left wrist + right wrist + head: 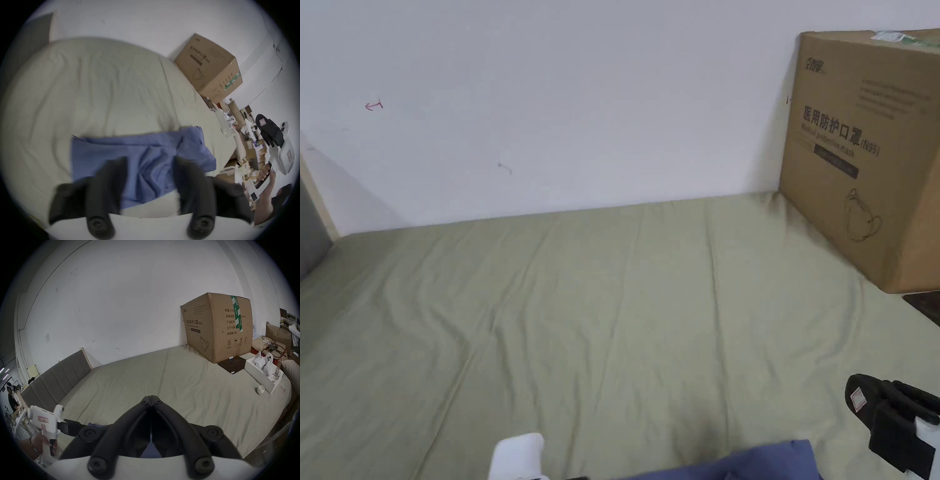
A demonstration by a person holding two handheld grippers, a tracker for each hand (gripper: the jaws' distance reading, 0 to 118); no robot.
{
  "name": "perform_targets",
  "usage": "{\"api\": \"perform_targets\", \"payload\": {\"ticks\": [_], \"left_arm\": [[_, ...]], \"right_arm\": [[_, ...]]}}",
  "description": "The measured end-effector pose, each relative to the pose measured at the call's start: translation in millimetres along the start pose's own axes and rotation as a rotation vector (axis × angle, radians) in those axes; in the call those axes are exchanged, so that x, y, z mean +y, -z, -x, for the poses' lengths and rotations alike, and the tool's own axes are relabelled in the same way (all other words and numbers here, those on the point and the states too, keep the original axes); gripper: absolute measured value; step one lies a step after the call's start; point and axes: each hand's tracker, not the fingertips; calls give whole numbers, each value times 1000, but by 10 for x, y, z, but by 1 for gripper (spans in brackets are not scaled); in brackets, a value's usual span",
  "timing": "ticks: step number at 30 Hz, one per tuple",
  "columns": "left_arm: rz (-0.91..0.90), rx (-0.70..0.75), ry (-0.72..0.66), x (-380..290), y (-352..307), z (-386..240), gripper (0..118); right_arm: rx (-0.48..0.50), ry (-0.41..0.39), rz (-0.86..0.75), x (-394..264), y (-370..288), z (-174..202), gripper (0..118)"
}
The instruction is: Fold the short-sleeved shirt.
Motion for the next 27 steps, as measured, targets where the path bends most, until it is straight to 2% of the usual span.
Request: {"api": "perform_targets", "payload": {"ticks": [3, 4, 7, 11, 15, 18, 20, 24, 27], "left_arm": [[16, 34, 10, -21, -36, 7, 0], [69, 18, 33, -50, 32, -13, 0], [197, 90, 91, -144, 349, -85, 0], [365, -4, 110, -393, 862, -299, 0], [319, -36, 148, -437, 950, -593, 0], [336, -250, 72, -409, 941, -724, 0], [361, -444, -42, -386, 936, -707, 0], [265, -477, -154, -258, 783, -406, 0], [180, -523, -276, -130, 516, 65, 1]], "right_arm": [[6, 7, 3, -11, 17, -14, 0], [9, 9, 5, -18, 22, -16, 0], [14, 9, 19, -30, 48, -22, 0], [12, 9, 35, -38, 60, -27, 0], [13, 6, 53, -34, 66, -8, 0], [20, -8, 56, -28, 63, 41, 0], [25, -31, 59, -5, 65, 72, 0], [27, -61, 60, 63, 39, 123, 0], [27, -70, 52, 106, 22, 158, 0]]}}
